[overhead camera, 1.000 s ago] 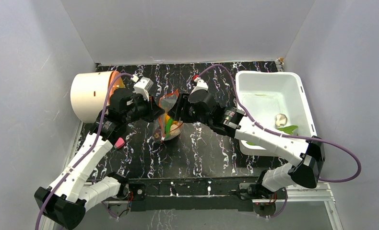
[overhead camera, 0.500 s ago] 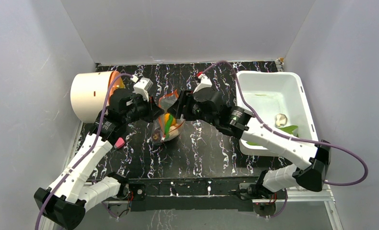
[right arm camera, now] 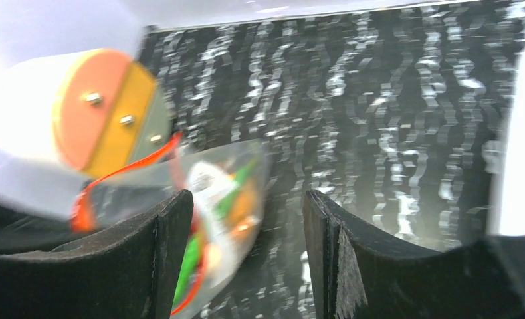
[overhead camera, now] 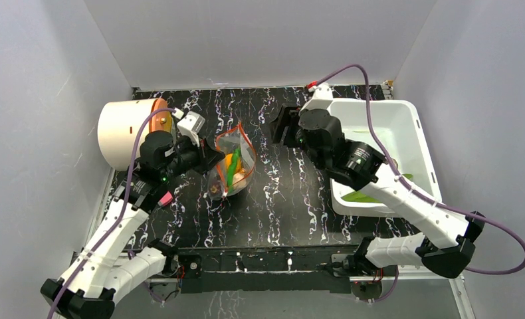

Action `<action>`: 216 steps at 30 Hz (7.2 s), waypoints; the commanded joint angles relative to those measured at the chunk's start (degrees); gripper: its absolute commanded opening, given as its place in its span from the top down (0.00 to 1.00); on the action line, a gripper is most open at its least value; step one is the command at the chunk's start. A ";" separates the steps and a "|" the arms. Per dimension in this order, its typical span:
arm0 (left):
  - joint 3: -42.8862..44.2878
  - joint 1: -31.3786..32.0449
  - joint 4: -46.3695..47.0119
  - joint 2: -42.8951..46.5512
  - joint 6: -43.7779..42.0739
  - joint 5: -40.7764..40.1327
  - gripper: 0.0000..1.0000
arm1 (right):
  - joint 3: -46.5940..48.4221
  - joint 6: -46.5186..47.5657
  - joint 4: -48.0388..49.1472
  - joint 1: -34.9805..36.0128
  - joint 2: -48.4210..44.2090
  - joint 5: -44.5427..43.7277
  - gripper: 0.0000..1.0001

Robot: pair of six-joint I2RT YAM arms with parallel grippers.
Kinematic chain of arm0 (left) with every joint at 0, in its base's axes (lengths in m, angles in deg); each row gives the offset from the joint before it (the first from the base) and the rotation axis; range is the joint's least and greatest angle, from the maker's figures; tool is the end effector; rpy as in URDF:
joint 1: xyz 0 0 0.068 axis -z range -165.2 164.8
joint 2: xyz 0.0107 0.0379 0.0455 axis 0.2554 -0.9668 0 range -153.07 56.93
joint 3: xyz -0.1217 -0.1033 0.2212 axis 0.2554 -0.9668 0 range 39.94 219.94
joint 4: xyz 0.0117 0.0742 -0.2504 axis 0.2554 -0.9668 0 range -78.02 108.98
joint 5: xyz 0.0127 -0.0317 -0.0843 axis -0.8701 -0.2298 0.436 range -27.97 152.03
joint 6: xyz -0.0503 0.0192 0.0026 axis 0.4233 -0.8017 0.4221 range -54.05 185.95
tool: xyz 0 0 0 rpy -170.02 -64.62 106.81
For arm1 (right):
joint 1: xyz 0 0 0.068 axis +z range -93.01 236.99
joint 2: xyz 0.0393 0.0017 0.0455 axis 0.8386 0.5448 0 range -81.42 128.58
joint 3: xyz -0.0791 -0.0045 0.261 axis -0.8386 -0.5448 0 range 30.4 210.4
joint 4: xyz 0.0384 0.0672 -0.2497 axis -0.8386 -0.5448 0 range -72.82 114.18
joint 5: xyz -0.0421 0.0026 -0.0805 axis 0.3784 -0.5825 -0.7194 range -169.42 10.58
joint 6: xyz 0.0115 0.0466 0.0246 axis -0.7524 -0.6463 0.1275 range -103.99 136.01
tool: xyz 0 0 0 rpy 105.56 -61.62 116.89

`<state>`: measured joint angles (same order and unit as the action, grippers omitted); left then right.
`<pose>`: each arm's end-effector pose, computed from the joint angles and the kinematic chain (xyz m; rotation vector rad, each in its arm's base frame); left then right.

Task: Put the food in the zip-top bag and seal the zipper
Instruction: Pick up the fake vegetable from the bin, then place the fake vegetable in the zipper food storage bag, then pick up the fake vegetable from the bin.

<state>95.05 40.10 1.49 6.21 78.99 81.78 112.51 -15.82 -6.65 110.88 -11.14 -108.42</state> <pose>0.1732 -0.0952 0.3721 0.4490 1.8006 -0.7815 0.1659 0.1982 0.4366 -0.0192 1.8965 0.5514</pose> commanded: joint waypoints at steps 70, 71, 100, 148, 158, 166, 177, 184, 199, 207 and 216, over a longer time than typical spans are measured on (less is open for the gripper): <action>-5.27 0.72 3.96 2.30 0.59 -1.60 1.00 | -13.29 17.97 2.14 -67.77 33.94 6.70 0.64; -5.28 0.73 3.96 2.36 0.59 -1.56 1.00 | -13.24 17.95 2.05 -67.70 33.69 6.75 0.66; -4.63 0.72 7.01 3.22 1.73 -1.91 1.00 | -1.89 14.73 -5.48 -58.27 22.41 9.11 0.99; -7.88 0.72 10.96 -0.85 9.70 4.45 1.00 | -13.09 -22.79 18.83 -9.44 -0.64 36.18 0.97; -7.96 0.72 10.83 0.04 11.06 5.54 1.00 | -12.65 -26.02 19.41 -5.61 4.23 29.97 0.93; -8.20 0.72 10.80 1.57 12.28 6.29 1.00 | -12.41 -26.38 18.67 -2.18 7.30 23.60 0.88; -8.81 0.72 11.20 1.97 12.75 7.19 1.00 | -8.74 -27.29 14.62 -0.08 12.71 16.40 0.85; -8.58 0.73 10.25 1.88 12.11 7.76 1.00 | -5.75 -28.28 13.06 0.50 16.05 11.89 0.85; -9.06 0.72 10.12 1.95 12.05 7.29 1.00 | -5.49 -30.39 13.34 1.36 17.22 10.96 0.66; -9.24 0.72 9.77 1.93 11.51 6.98 1.00 | -6.04 -29.53 14.61 1.39 15.33 12.31 0.62; -8.59 0.72 8.36 1.63 9.96 6.12 1.00 | -5.75 -20.93 18.06 1.35 9.79 16.73 0.55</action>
<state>85.89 40.51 10.54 6.89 90.20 87.90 104.55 -42.05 7.07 112.02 3.87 -92.72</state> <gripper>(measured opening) 0.008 0.437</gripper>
